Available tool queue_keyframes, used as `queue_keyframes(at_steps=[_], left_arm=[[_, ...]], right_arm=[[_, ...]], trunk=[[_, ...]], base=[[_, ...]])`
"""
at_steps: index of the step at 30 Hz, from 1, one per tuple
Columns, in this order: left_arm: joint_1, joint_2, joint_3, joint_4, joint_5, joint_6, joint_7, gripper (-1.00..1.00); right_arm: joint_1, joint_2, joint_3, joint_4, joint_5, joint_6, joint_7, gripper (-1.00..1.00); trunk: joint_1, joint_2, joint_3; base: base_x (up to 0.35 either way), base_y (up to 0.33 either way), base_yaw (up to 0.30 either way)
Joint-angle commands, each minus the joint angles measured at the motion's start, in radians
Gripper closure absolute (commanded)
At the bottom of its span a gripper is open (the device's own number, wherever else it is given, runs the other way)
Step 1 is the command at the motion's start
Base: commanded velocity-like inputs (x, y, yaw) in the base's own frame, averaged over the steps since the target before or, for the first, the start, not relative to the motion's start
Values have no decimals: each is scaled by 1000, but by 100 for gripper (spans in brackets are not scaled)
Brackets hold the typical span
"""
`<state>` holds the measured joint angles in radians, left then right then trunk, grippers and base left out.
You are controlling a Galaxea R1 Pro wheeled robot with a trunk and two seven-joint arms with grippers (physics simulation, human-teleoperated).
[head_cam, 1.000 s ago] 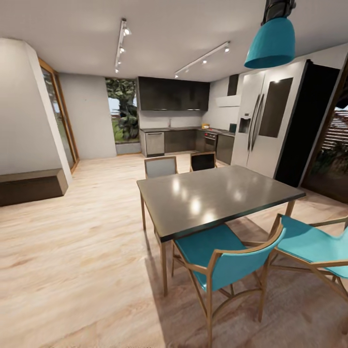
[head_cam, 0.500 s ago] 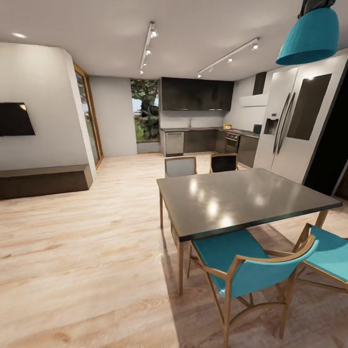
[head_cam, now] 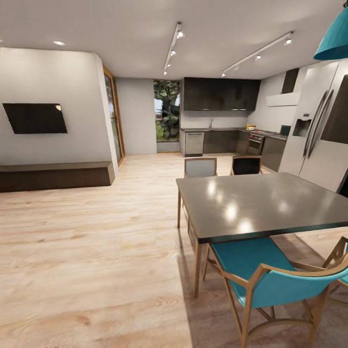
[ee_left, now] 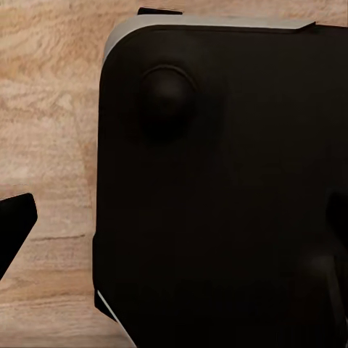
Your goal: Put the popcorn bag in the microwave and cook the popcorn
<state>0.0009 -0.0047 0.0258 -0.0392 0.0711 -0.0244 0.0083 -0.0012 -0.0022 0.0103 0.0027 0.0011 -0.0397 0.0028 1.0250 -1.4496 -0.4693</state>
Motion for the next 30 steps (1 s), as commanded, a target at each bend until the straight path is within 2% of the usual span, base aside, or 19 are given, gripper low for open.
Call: queue_keyframes(at_steps=[1, 21, 30], left_arm=[[0, 0, 2, -1, 7, -2, 1, -100], [0, 0, 2, -2, 6, -2, 1, -100], [0, 0, 0, 1, 11, 14, 1, -100]], right_arm=[[0, 0, 1, 0, 0, -3, 0, -100], [0, -1, 2, 0, 3, -3, 0, -100], [0, -2, 2, 0, -2, 0, 1, -100]], trunk=[[0, 0, -1], [0, 0, -1], [0, 0, -1]], base=[[0, 0, 277], [0, 0, 275], [226, 98, 21]])
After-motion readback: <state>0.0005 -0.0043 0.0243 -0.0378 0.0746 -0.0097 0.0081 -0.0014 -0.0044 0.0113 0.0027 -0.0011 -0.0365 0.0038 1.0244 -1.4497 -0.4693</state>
